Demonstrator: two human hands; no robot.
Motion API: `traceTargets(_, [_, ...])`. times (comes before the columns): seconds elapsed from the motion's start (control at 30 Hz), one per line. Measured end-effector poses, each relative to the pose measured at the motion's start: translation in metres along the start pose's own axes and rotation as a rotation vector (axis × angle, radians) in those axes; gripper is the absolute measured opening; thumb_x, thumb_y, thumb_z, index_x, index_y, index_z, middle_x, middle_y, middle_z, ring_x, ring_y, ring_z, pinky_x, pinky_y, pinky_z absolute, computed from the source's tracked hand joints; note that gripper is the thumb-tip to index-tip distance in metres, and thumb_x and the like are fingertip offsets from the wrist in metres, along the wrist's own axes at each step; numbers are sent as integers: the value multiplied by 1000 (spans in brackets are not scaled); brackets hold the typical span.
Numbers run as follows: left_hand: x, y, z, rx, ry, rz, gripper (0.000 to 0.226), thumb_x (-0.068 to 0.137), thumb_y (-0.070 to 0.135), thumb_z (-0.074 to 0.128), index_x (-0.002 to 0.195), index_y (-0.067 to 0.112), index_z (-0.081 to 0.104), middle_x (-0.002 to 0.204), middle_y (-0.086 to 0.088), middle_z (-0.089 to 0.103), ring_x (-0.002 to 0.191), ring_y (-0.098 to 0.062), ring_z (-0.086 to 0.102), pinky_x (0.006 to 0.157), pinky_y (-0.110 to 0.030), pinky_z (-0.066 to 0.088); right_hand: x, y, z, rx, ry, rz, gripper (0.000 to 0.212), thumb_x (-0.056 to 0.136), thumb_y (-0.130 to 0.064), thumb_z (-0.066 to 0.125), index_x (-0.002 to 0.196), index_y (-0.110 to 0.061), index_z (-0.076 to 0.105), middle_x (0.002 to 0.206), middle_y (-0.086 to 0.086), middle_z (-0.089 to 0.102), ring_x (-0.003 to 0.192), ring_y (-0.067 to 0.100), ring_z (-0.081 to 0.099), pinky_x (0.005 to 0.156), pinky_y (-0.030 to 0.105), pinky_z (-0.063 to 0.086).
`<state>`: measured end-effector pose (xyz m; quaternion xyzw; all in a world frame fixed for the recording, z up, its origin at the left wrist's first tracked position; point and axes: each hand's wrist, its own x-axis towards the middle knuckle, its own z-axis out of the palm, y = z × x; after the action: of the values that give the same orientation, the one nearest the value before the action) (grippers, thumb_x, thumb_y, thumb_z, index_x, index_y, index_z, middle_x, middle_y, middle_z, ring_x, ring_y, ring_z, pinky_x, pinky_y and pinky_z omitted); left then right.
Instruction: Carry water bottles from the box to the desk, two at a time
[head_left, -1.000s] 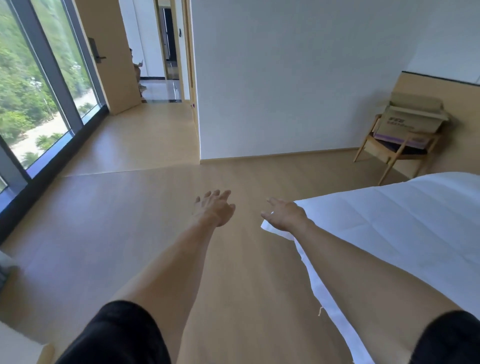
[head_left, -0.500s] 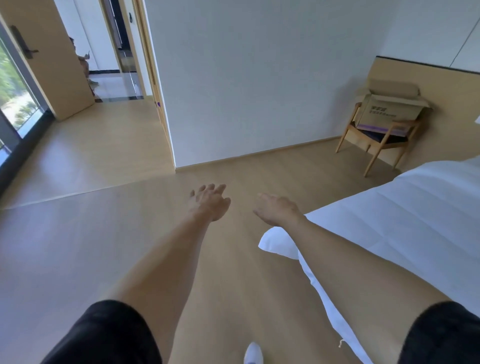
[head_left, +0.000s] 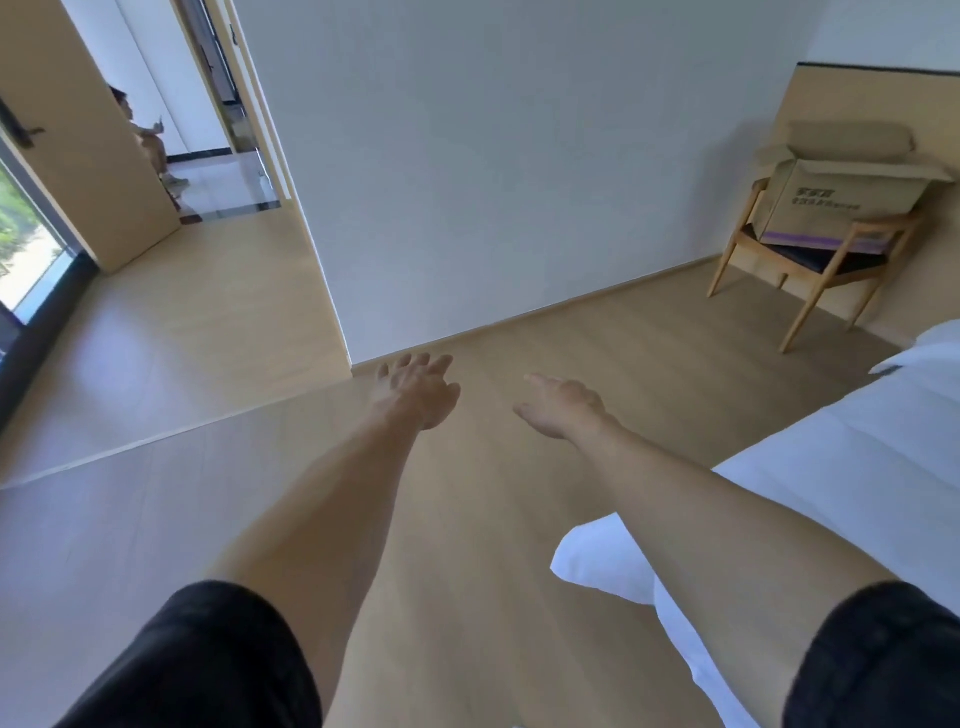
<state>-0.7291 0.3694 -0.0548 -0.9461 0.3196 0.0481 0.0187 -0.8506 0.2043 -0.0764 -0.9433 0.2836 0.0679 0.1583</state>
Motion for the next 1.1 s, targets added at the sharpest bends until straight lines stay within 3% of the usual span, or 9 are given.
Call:
traceTargets(0.37, [184,25,-9,-1,-8,140,53,102,45,30,154,29,31,153,-1,41,143,-24,33,115,-44,26,147,31,-39,-19,14,124,60,94,-53,46,150,-30,38,147,10,51,134,31,47,105,41,39])
traceTargets(0.77, [433,69,-30,-14,-20,440,52,102,44,31,151,27,36,148,-2,45,138,-24,38,111,-43,29,326,70,-93,31,83,434,62,94,-56,45,150,-32,37,149,9,48,137,30,45,107,41,37])
traceTargets(1.1, [563,153,-42,3,-69,667,55,103,45,30,156,30,28,157,-2,37,144,-26,33,117,-45,25,402,126,-140,74,145,647,63,96,-58,47,152,-31,35,150,9,47,138,30,44,108,43,38])
